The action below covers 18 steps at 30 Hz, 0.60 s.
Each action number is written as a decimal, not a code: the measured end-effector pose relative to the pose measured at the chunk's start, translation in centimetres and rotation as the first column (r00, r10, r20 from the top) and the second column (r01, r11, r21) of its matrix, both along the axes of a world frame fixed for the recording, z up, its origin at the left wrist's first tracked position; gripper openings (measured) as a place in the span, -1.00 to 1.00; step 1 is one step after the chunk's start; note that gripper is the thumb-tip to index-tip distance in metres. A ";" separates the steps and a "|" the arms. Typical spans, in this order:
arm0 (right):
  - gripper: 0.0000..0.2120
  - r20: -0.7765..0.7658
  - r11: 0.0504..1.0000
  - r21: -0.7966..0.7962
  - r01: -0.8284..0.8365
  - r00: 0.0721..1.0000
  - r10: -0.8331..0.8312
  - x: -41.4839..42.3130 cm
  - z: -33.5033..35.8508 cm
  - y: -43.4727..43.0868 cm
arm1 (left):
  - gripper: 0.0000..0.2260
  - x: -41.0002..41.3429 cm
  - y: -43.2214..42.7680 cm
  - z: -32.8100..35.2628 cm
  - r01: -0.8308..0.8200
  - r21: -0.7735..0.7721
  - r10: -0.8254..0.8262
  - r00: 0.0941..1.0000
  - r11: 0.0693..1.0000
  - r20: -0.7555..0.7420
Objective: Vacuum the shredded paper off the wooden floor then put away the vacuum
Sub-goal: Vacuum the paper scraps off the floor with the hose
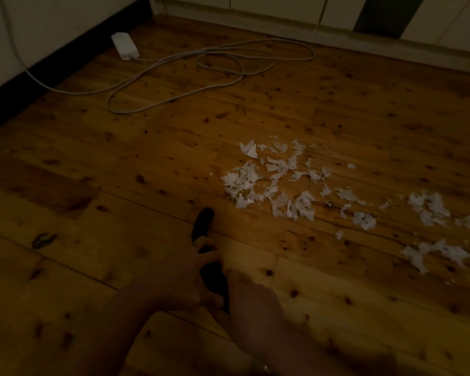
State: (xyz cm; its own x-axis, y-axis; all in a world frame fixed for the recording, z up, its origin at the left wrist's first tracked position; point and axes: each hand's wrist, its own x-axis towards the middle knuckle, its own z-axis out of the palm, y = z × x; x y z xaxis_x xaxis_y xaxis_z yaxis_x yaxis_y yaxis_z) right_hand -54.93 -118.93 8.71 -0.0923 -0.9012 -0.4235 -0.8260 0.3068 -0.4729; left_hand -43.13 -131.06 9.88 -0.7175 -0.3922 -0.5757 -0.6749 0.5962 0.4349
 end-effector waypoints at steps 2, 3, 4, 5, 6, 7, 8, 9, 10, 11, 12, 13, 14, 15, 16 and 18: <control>-0.57 -0.008 1.000 -0.009 0.001 1.000 -0.001 -0.1 0.0 0.3 | -0.38 -0.2 0.2 -0.1 0.001 0.000 -0.001 1.000 1.000 0.004; -0.59 -0.012 1.000 -0.014 0.002 1.000 -0.003 -0.2 0.0 0.5 | -0.38 -0.3 0.3 -0.1 -0.001 0.007 0.001 1.000 1.000 0.006; -0.60 -0.015 1.000 -0.019 0.006 1.000 -0.007 -0.3 0.0 0.7 | -0.38 -0.4 0.4 -0.1 0.001 0.011 -0.001 1.000 1.000 0.008; -0.60 -0.017 1.000 -0.026 0.010 1.000 -0.010 -0.4 0.0 0.9 | -0.37 -0.5 0.5 -0.1 0.008 0.006 -0.008 1.000 1.000 0.009; -0.61 -0.020 0.999 -0.032 0.011 1.000 -0.012 -0.5 0.1 1.0 | -0.37 -0.6 0.6 -0.1 0.021 -0.007 -0.021 1.000 1.000 0.009; -0.60 -0.021 0.999 -0.034 0.012 1.000 -0.012 -0.6 0.1 1.1 | -0.38 -0.8 0.7 -0.1 0.032 -0.019 -0.032 0.999 0.999 0.010; -0.60 -0.022 0.999 -0.031 0.011 1.000 -0.012 -0.8 0.2 1.3 | -0.38 -1.0 0.9 -0.2 0.037 -0.022 -0.037 0.999 0.999 0.009; -0.59 -0.022 1.000 -0.026 0.009 1.000 -0.010 -0.9 0.3 1.4 | -0.38 -1.1 0.9 -0.3 0.034 -0.016 -0.034 0.999 0.999 0.008; -0.59 -0.022 1.000 -0.020 0.009 1.000 -0.009 -1.1 0.3 1.5 | -0.38 -1.2 1.0 -0.3 0.029 -0.008 -0.029 1.000 1.000 0.003; -0.60 -0.024 1.000 -0.016 0.007 1.000 -0.007 -1.2 0.4 1.7 | -0.38 -1.3 1.1 -0.4 0.028 -0.004 -0.028 1.000 1.000 -0.002; -0.60 -0.031 1.000 -0.016 0.003 1.000 -0.004 -1.3 0.4 1.9 | -0.38 -1.4 1.3 -0.4 0.033 -0.007 -0.033 0.999 0.999 -0.009; -0.60 -0.039 1.000 -0.019 -0.001 0.999 0.000 -1.4 0.5 2.1 | -0.38 -1.5 1.4 -0.5 0.044 -0.012 -0.045 0.999 0.999 -0.013; -0.60 -0.046 1.000 -0.020 -0.003 0.999 0.002 -1.5 0.6 2.2 | -0.37 -1.6 1.4 -0.6 0.056 -0.017 -0.057 0.998 0.998 -0.013; -0.59 -0.050 1.000 -0.016 -0.005 0.999 0.004 -1.6 0.6 2.4 | -0.37 -1.7 1.5 -0.7 0.063 -0.019 -0.063 0.998 0.998 -0.009; -0.59 -0.055 1.000 -0.011 -0.005 0.999 0.004 -1.7 0.7 2.5 | -0.38 -1.9 1.6 -0.7 0.068 -0.021 -0.068 0.998 0.997 -0.003; -0.59 -0.060 1.000 -0.010 -0.005 0.998 0.004 -2.0 0.7 2.6 | -0.39 -2.1 1.8 -0.7 0.072 -0.021 -0.072 0.997 0.997 0.007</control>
